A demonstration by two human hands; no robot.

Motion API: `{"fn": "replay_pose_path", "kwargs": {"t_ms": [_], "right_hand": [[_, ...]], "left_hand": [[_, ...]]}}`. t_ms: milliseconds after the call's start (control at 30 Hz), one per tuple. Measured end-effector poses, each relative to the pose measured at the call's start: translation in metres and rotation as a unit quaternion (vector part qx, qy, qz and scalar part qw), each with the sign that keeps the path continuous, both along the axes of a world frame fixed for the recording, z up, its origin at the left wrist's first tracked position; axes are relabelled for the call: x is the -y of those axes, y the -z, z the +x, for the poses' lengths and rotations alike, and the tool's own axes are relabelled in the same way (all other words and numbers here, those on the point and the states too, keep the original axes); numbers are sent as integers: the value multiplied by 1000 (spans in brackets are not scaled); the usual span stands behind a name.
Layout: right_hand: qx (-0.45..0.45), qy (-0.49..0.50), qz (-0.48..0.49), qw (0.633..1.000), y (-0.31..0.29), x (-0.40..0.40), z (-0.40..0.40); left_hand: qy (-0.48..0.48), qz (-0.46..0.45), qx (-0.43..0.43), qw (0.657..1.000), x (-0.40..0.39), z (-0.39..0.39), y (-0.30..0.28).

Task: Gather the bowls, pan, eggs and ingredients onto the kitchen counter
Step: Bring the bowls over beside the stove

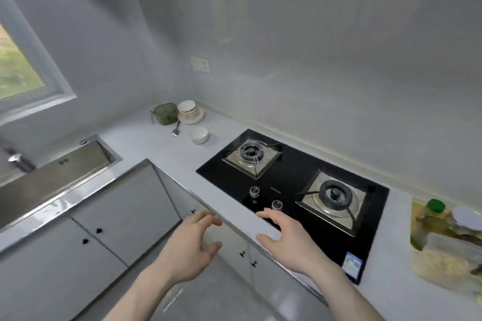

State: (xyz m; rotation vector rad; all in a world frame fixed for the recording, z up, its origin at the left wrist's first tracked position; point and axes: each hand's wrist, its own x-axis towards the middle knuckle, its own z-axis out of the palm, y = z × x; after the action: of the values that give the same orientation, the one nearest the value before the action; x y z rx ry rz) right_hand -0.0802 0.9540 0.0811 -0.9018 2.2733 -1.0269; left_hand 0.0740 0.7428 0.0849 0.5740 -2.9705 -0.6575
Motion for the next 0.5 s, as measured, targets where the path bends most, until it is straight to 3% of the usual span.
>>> {"fn": "replay_pose_path", "kwargs": {"t_ms": [267, 500], "right_hand": [[-44, -148, -30, 987, -10, 175, 117], [-48, -271, -50, 960, -17, 295, 205]], "left_hand": [[-163, -20, -23, 986, 130, 193, -13], [-299, -11, -59, 952, 185, 321, -16]]}}
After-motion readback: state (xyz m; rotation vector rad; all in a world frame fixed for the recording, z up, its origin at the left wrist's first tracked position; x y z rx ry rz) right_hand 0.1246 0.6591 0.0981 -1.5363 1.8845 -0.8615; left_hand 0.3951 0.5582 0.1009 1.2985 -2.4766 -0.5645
